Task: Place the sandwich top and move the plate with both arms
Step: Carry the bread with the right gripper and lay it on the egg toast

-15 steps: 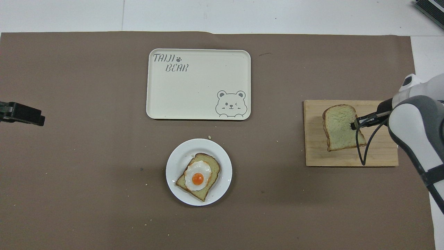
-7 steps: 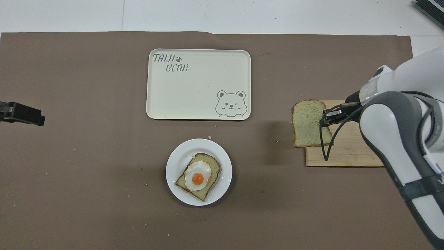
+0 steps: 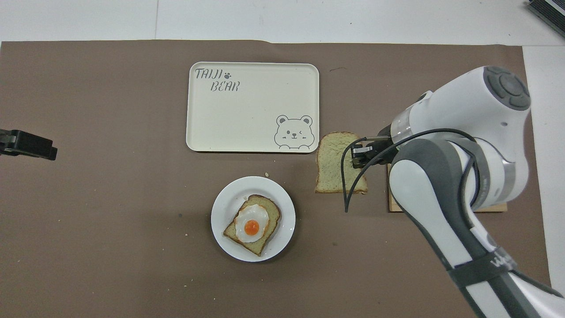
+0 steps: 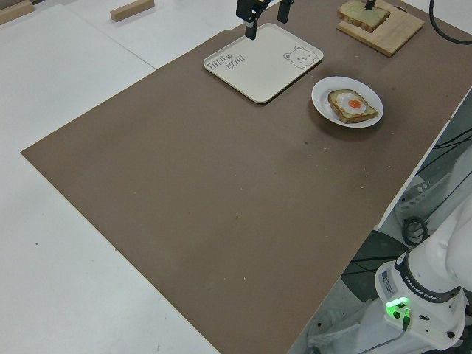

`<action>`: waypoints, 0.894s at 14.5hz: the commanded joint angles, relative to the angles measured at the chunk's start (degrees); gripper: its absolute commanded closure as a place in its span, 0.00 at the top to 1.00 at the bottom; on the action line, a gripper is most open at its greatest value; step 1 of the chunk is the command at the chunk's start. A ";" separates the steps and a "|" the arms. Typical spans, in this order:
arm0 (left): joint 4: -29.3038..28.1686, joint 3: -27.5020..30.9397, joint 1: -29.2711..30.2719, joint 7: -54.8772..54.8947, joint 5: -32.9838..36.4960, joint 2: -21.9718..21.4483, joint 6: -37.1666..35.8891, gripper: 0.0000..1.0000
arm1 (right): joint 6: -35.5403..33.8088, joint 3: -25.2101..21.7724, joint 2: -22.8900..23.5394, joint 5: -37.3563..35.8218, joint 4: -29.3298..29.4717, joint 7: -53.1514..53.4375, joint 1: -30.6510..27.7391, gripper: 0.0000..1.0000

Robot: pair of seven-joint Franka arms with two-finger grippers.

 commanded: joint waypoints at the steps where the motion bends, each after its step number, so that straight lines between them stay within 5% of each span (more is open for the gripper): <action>1: 0.54 -0.59 1.01 0.53 0.49 -0.04 -1.16 1.00 | 1.72 -0.28 -0.21 1.96 0.18 4.32 3.83 0.00; 13: 0.54 -0.59 1.01 0.53 0.49 -0.04 -1.16 1.00 | 12.17 -0.01 2.59 3.99 -5.97 8.99 17.89 0.00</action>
